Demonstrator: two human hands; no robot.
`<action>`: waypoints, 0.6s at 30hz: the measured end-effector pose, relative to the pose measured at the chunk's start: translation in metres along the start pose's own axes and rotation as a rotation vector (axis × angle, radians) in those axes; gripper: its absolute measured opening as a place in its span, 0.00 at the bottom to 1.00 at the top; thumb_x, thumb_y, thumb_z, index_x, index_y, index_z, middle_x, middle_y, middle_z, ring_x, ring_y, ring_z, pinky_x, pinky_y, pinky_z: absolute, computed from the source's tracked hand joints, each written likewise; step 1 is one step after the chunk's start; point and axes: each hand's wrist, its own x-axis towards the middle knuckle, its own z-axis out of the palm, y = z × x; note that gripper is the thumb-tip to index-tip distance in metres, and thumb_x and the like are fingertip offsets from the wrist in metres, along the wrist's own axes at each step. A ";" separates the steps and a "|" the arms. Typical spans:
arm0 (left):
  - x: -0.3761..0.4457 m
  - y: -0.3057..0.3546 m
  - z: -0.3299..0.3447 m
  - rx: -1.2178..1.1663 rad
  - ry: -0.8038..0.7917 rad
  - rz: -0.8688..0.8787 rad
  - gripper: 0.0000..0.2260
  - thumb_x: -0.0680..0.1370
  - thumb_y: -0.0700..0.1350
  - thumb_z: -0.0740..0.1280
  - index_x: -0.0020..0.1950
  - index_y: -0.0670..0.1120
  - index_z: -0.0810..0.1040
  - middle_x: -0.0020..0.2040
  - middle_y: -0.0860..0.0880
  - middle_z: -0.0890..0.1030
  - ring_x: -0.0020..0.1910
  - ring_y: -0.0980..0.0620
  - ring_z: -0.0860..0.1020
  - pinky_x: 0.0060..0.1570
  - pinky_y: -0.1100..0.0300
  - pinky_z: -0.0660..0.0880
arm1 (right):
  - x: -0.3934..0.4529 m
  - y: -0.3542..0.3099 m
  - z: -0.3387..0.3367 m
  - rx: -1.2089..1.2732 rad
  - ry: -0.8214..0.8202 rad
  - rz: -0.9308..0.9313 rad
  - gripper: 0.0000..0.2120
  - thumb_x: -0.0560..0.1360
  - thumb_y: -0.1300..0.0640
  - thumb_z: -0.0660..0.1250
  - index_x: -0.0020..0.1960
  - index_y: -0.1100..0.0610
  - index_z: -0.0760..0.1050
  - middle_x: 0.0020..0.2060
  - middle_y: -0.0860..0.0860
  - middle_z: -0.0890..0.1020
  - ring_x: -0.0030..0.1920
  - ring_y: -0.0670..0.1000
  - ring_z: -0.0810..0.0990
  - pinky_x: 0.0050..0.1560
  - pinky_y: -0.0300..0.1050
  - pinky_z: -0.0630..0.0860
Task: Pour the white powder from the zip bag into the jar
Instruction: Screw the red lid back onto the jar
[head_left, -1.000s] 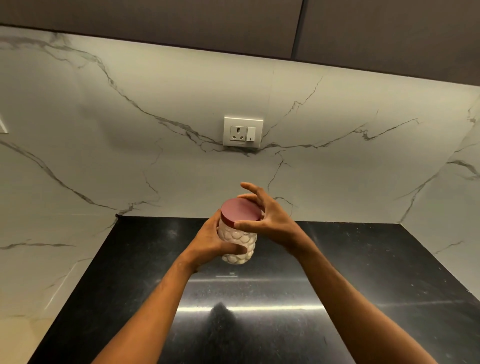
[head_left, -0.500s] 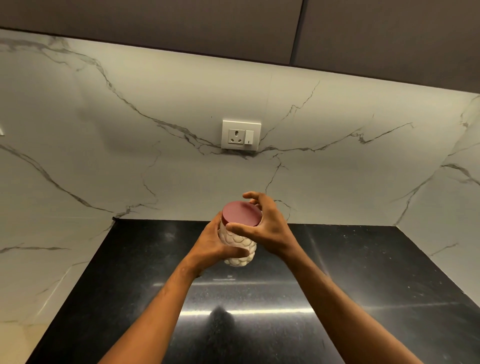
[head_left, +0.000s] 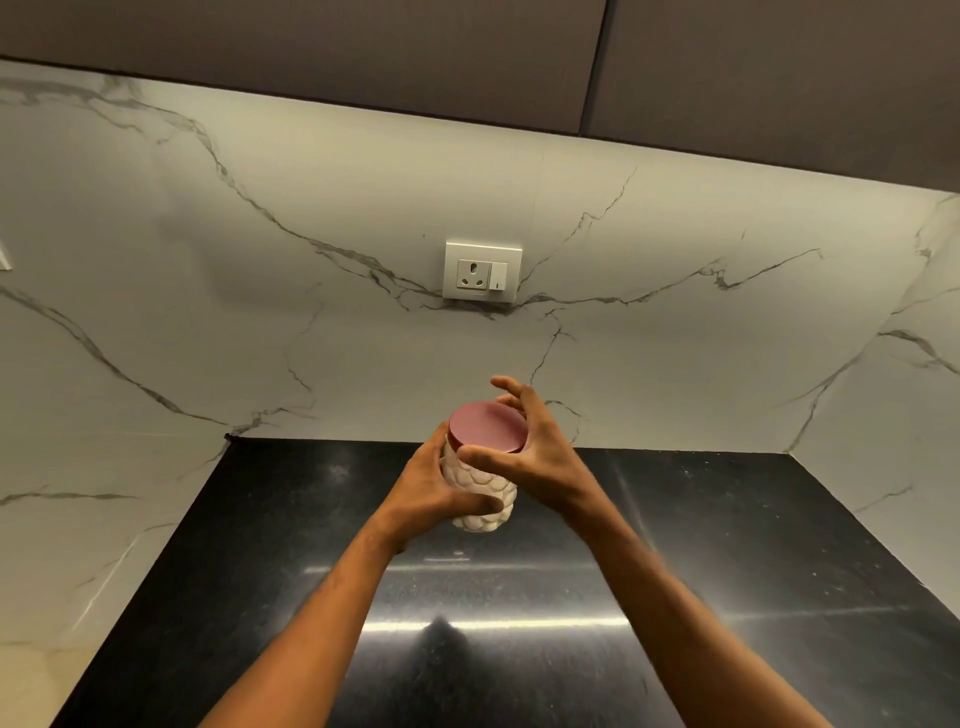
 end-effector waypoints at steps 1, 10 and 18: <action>0.000 0.000 -0.002 -0.003 -0.010 0.001 0.39 0.64 0.40 0.82 0.69 0.56 0.69 0.60 0.51 0.81 0.58 0.56 0.81 0.57 0.59 0.80 | 0.002 -0.001 -0.007 0.048 -0.106 0.007 0.45 0.64 0.41 0.76 0.75 0.46 0.59 0.67 0.51 0.69 0.64 0.49 0.72 0.62 0.43 0.76; -0.001 -0.002 0.009 0.039 0.068 0.007 0.39 0.62 0.48 0.83 0.68 0.57 0.68 0.60 0.54 0.80 0.58 0.57 0.80 0.59 0.56 0.79 | -0.005 -0.001 0.011 -0.215 0.171 0.012 0.45 0.61 0.28 0.69 0.71 0.48 0.62 0.65 0.52 0.70 0.61 0.51 0.73 0.58 0.44 0.76; -0.002 -0.003 0.002 0.007 0.076 0.002 0.44 0.60 0.52 0.82 0.72 0.55 0.66 0.62 0.52 0.80 0.60 0.54 0.80 0.62 0.52 0.78 | -0.005 0.005 0.000 -0.066 0.086 0.015 0.49 0.62 0.42 0.77 0.75 0.50 0.56 0.63 0.55 0.74 0.60 0.51 0.75 0.58 0.39 0.74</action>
